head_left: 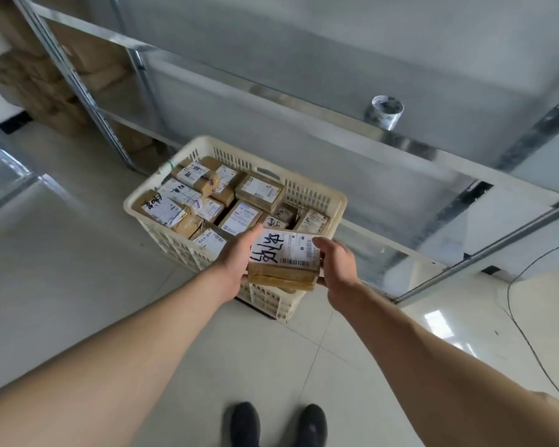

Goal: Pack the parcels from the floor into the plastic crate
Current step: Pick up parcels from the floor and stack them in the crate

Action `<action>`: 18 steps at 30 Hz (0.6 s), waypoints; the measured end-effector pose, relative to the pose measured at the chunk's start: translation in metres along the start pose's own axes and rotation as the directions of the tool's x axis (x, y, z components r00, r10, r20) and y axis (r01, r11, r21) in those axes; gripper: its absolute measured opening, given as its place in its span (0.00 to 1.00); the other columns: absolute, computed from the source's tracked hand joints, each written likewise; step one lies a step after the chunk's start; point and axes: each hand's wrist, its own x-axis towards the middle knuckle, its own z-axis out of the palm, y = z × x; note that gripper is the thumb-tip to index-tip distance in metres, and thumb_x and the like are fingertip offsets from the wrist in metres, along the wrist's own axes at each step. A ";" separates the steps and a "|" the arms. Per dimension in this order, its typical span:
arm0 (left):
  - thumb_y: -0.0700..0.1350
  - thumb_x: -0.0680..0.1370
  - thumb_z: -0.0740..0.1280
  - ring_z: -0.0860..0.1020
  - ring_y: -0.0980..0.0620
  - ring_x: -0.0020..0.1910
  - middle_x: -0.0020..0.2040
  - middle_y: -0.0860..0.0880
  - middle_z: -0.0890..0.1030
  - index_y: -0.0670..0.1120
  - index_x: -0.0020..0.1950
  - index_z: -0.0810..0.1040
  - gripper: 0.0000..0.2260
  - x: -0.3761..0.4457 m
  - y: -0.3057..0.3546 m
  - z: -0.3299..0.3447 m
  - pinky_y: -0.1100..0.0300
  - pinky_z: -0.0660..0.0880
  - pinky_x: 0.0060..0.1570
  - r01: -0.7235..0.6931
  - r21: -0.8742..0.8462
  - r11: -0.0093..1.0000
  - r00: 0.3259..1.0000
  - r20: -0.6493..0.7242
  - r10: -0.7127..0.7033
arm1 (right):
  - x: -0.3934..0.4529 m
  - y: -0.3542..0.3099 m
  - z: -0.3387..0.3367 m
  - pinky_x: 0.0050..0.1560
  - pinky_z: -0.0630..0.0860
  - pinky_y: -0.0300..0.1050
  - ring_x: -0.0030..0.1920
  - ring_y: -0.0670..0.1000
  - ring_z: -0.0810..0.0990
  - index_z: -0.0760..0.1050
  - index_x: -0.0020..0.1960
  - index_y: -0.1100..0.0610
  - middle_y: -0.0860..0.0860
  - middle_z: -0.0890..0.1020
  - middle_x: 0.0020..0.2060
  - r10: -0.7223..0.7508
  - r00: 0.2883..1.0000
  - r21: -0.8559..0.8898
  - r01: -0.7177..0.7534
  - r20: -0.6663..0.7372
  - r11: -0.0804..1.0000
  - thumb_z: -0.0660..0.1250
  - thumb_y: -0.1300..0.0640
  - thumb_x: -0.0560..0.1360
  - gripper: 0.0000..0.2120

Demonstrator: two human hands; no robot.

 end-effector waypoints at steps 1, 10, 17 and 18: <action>0.58 0.82 0.57 0.80 0.49 0.42 0.38 0.50 0.84 0.50 0.45 0.80 0.17 0.004 0.001 -0.005 0.58 0.72 0.41 0.005 -0.006 1.000 1.000 0.001 -0.005 | 0.002 0.000 0.007 0.55 0.79 0.55 0.52 0.57 0.83 0.79 0.52 0.56 0.57 0.85 0.51 0.004 1.000 -0.009 -0.004 0.005 1.000 0.65 0.56 0.78 0.06; 0.59 0.82 0.58 0.79 0.50 0.48 0.49 0.50 0.83 0.54 0.50 0.78 0.13 0.060 0.020 -0.048 0.52 0.74 0.54 0.057 -0.003 0.998 0.997 -0.050 -0.057 | 0.052 -0.018 0.067 0.53 0.78 0.56 0.50 0.60 0.82 0.81 0.46 0.54 0.58 0.85 0.46 0.004 0.998 -0.076 0.000 0.056 0.997 0.66 0.48 0.70 0.11; 0.63 0.80 0.57 0.78 0.44 0.55 0.53 0.44 0.83 0.51 0.55 0.79 0.19 0.131 0.047 -0.078 0.46 0.71 0.61 0.156 0.061 0.986 0.986 -0.075 -0.152 | 0.121 -0.028 0.114 0.47 0.75 0.50 0.47 0.58 0.80 0.80 0.52 0.56 0.57 0.83 0.44 0.070 0.991 -0.094 -0.060 0.110 0.994 0.66 0.50 0.74 0.12; 0.63 0.80 0.56 0.77 0.46 0.54 0.53 0.46 0.82 0.53 0.56 0.78 0.18 0.143 0.049 -0.083 0.48 0.70 0.59 0.171 0.065 0.983 0.984 -0.071 -0.166 | 0.129 -0.030 0.120 0.47 0.76 0.50 0.48 0.58 0.80 0.80 0.54 0.56 0.57 0.83 0.45 0.086 0.990 -0.097 -0.075 0.113 0.992 0.66 0.50 0.73 0.14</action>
